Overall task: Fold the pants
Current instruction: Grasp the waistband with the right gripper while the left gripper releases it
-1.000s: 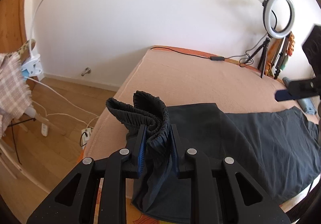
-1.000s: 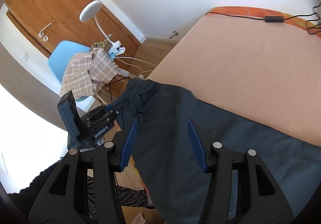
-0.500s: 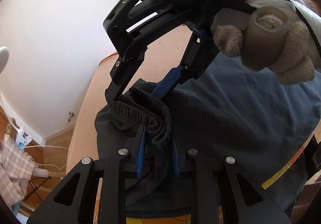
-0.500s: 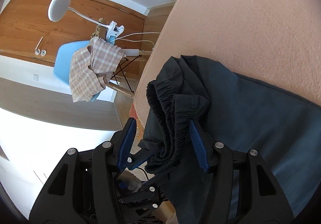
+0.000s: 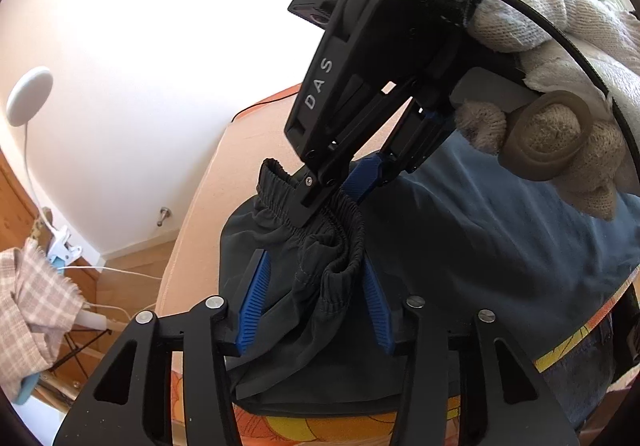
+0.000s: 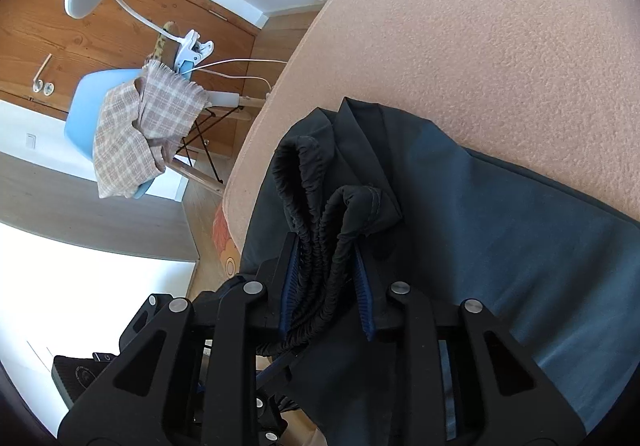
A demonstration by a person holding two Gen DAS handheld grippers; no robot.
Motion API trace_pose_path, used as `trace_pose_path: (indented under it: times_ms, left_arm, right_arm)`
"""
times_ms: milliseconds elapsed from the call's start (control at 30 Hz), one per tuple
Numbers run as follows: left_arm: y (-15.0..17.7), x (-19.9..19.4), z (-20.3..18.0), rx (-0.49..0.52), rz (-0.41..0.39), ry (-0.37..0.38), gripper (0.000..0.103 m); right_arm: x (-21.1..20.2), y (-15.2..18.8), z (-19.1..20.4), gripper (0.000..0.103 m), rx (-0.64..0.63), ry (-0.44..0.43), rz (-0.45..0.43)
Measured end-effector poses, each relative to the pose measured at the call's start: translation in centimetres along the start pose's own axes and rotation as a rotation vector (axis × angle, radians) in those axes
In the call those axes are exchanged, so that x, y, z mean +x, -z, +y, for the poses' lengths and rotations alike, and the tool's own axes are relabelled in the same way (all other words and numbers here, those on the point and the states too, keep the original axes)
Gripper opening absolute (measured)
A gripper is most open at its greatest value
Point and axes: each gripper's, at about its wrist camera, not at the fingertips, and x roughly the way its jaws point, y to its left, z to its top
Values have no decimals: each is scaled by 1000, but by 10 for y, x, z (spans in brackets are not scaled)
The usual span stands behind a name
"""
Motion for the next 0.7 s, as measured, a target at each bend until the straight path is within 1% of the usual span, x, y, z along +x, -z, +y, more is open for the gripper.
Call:
trace_pose_path:
  times_ms: [33,100,167,200,233,267,300,333,367,400,467,533,633,667,700]
  left_arm:
    - [1,2,3,-10,2,16,53]
    - [2,7,7,-7,7,46,54]
    - [0,14,10,8,9,93,52]
    - [-1,18,12,18,9,106,40]
    - [-1,19,13,25,14,125,21]
    - [2,18,11,26,17,124,20]
    - [6,17,11,25,13,122,19]
    - [6,15,13,22,5,122,17]
    - [6,14,13,20,-3,116,17]
    - [6,12,14,19,-13,107,16]
    - [7,3,13,10,-35,86,16]
    - [5,-7,8,20,-64,86,16]
    - [8,-24,-8,70,-109,86,15]
    - [5,-23,-15,94,-117,81,15]
    - [3,-21,-21,115,-123,81,15]
  right_arm:
    - [0,1,-1,26,0,-9,-1]
    - [-1,2,-3,26,3,-30,1]
    - [-2,2,-6,26,13,-59,-1]
    - [-3,2,-8,26,23,-65,-8]
    - [-5,2,-11,26,31,-62,-15]
    - [-7,1,-13,29,42,-54,-22]
    - [-9,1,-16,37,57,-52,-24]
    - [-11,2,-18,42,69,-60,-28]
    - [-14,2,-21,51,80,-68,-32]
    - [-17,2,-22,56,87,-75,-34]
    - [-20,4,-22,57,92,-84,-30]
    - [-20,6,-19,57,94,-99,-13]
    - [-15,8,-13,57,84,-97,16]
    - [-14,9,-11,57,78,-87,22]
    - [-15,11,-11,52,78,-79,22]
